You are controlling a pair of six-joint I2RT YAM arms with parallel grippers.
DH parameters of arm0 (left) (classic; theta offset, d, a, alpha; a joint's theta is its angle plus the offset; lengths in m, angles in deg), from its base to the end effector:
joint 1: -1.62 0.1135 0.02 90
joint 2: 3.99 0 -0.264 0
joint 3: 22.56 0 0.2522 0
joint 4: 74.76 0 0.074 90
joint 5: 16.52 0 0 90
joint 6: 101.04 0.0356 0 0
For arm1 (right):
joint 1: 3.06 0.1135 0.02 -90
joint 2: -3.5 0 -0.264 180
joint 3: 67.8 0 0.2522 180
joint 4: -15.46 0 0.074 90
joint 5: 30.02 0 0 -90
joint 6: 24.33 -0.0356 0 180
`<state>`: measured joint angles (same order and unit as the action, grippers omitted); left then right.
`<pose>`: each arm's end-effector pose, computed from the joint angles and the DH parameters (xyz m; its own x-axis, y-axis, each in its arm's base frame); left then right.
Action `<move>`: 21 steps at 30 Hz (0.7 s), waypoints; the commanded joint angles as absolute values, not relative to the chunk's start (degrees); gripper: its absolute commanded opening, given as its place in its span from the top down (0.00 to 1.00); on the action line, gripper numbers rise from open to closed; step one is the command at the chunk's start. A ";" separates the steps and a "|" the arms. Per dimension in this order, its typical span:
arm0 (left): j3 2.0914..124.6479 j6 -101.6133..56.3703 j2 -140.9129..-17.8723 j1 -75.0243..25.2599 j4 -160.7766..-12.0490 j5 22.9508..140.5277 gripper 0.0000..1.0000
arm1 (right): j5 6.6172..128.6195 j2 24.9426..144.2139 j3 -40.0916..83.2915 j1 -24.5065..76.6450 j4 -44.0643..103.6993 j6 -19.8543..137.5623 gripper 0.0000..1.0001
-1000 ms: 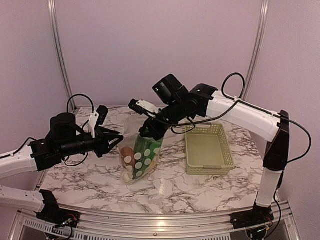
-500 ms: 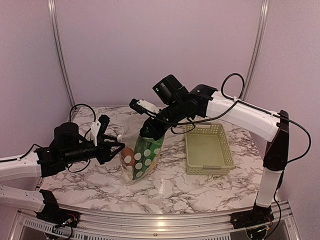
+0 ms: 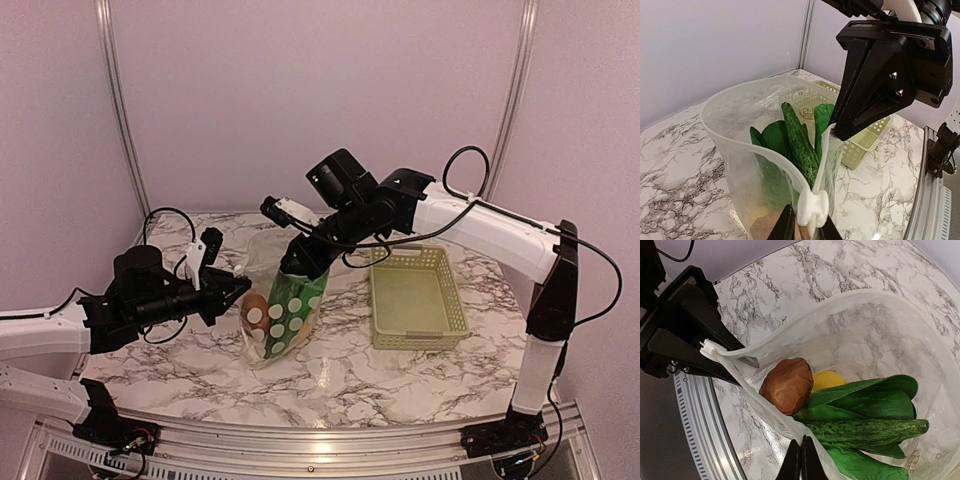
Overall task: Place the food in the zip-top bag and seal the zipper
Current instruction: Pass from the right arm to the left
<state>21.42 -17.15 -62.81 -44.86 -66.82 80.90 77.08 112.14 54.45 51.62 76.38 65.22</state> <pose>0.1589 -0.1740 0.2616 -0.1682 0.0238 -0.9855 0.7940 0.5958 -0.1211 0.2359 0.3510 0.3436 -0.4320 -0.5967 -0.6763 -0.8918 0.3946 0.2214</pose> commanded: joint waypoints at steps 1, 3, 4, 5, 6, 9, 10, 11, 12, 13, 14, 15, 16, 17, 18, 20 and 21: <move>22.41 -16.74 -63.57 -45.05 -64.67 80.02 0.88 | 77.03 111.86 55.33 51.08 76.03 64.70 1.00; 22.64 -16.67 -63.35 -45.05 -64.78 79.09 0.90 | 77.03 111.95 55.30 51.08 76.06 64.59 1.00; 22.76 -16.67 -63.12 -45.05 -64.79 78.60 0.91 | 77.11 111.95 55.19 51.08 76.02 64.53 1.00; 23.01 -16.74 -62.75 -45.05 -64.79 78.12 0.93 | 77.11 111.95 55.12 51.08 76.06 64.53 1.00; 23.40 -16.59 -62.44 -45.05 -64.97 77.84 0.94 | 77.12 111.95 55.06 51.06 76.07 64.48 1.00; 25.87 -15.42 -61.91 -45.05 -67.14 78.14 1.00 | 77.70 111.75 55.46 51.08 76.21 64.57 0.99; 27.14 -14.38 -61.91 -45.05 -68.68 78.32 1.00 | 79.35 111.51 56.16 51.03 76.23 65.17 0.90; 28.51 -13.30 -62.02 -45.04 -70.58 78.72 1.00 | 82.06 110.80 56.76 51.08 75.64 65.53 0.80; 30.22 -12.19 -62.14 -45.05 -73.87 79.06 1.00 | 84.86 109.73 56.84 51.08 74.39 65.57 0.73; 31.68 -10.66 -62.25 -45.05 -76.26 79.55 1.00 | 85.84 108.44 56.61 51.07 72.84 65.58 0.67; 33.04 -8.36 -62.20 -45.04 -78.42 79.89 1.00 | 86.29 106.99 56.23 51.08 71.25 65.58 0.63; 34.53 -7.05 -62.10 -45.05 -80.82 80.06 1.00 | 86.22 105.82 55.90 51.08 70.01 65.58 0.59; 35.78 -5.74 -62.02 -45.05 -83.07 80.11 1.00 | 86.11 104.80 55.86 51.08 69.09 65.58 0.57; 37.09 -4.57 -61.93 -45.05 -85.19 80.17 1.00 | 85.85 104.08 55.99 51.08 68.37 65.53 0.55; 38.27 -3.40 -61.84 -45.05 -87.30 80.47 1.00 | 85.68 103.63 56.19 51.12 68.01 66.28 0.55; 40.68 -1.52 -61.88 -45.05 -91.66 81.27 1.00 | 85.11 103.37 56.57 51.30 67.74 67.83 0.55; 41.45 -0.84 -61.97 -45.05 -93.55 81.70 1.00 | 84.84 103.47 56.66 51.54 67.71 68.52 0.54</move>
